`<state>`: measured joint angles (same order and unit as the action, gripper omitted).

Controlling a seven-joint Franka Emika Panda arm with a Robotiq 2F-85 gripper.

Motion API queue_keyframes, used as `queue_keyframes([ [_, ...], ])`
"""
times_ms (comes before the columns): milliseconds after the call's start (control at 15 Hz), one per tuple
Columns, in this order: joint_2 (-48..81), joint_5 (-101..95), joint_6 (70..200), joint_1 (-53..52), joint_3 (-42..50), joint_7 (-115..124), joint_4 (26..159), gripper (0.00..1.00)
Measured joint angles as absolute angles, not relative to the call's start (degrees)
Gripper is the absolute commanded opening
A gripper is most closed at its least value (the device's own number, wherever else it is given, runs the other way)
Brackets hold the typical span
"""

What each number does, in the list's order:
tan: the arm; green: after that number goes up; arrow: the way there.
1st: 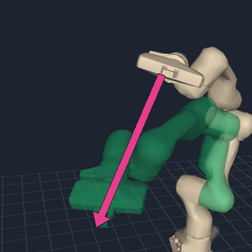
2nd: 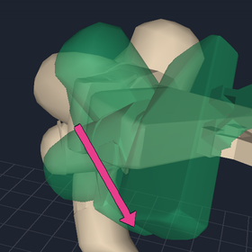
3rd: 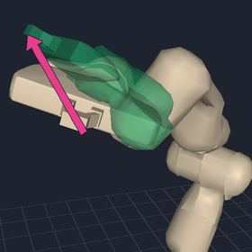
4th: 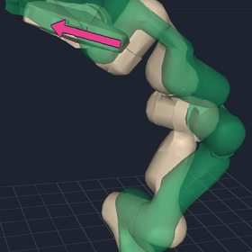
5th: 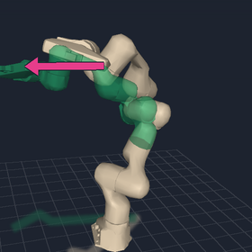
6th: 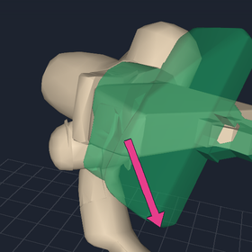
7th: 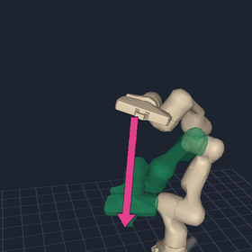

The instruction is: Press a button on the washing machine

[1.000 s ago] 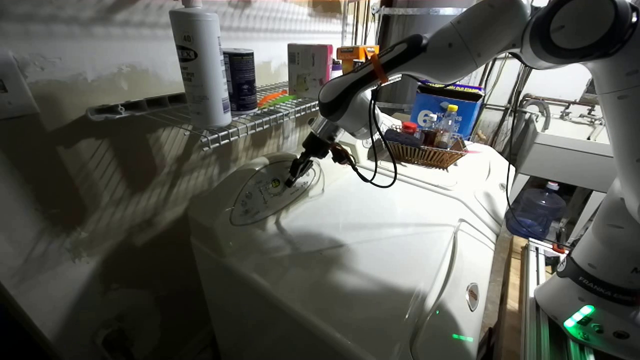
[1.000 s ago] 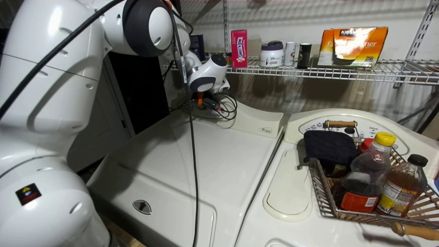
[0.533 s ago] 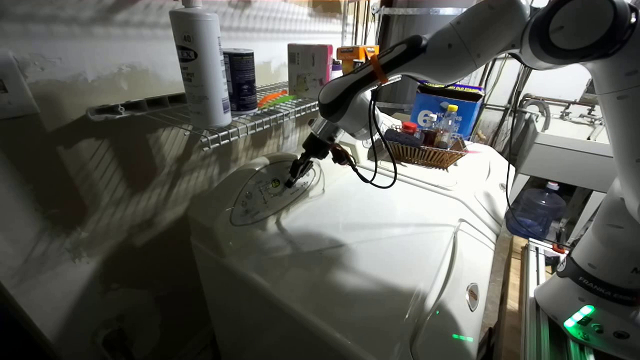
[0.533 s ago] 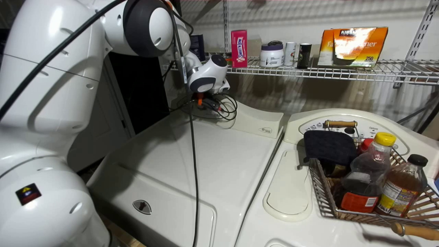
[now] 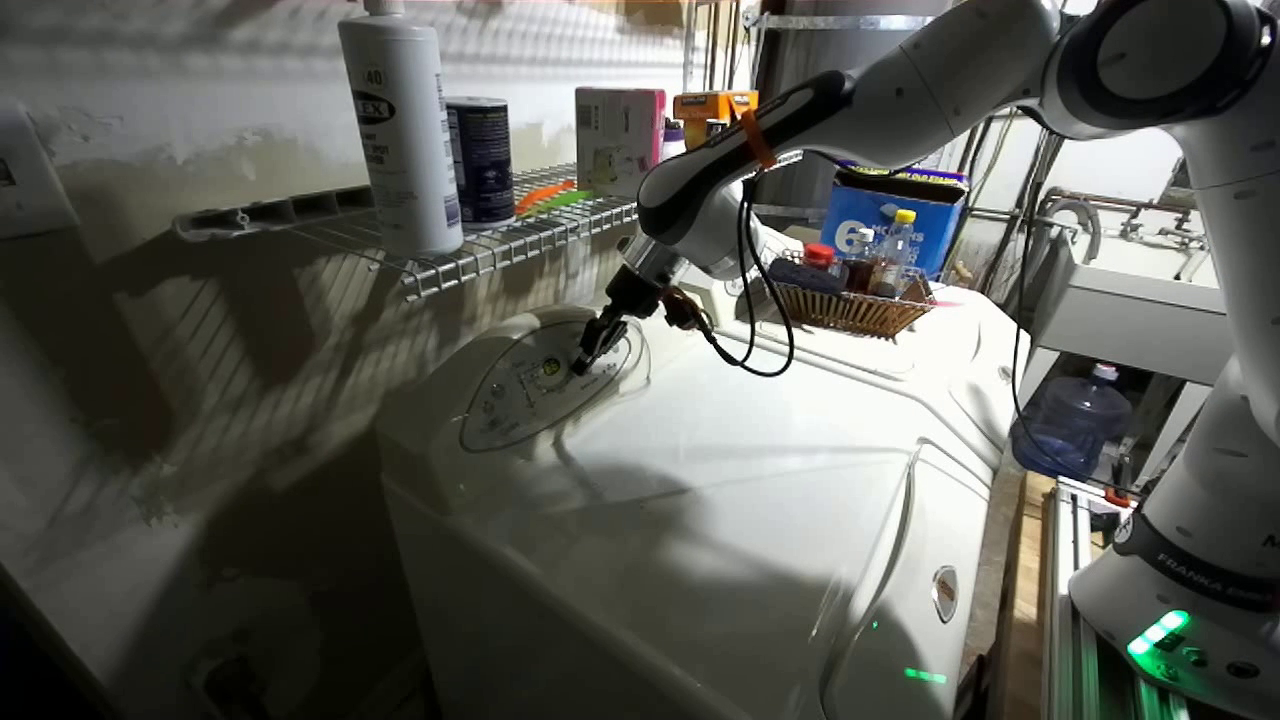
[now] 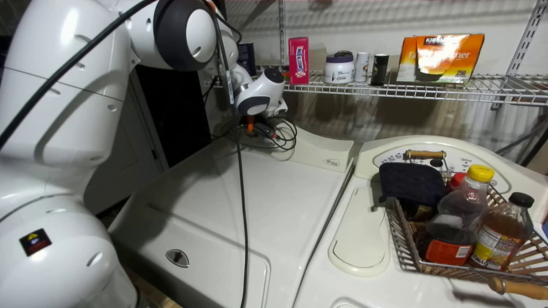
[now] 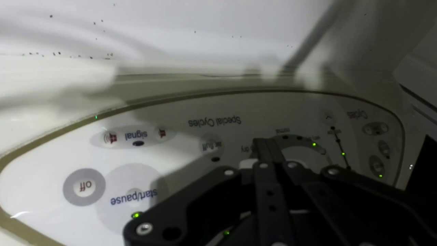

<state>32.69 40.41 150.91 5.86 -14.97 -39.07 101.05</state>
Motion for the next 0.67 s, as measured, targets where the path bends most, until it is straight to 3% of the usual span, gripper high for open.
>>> queue_keyframes([
  [667, 33.05, 37.63, 151.18, 5.51, -14.79, -38.84, 100.49, 0.00],
])
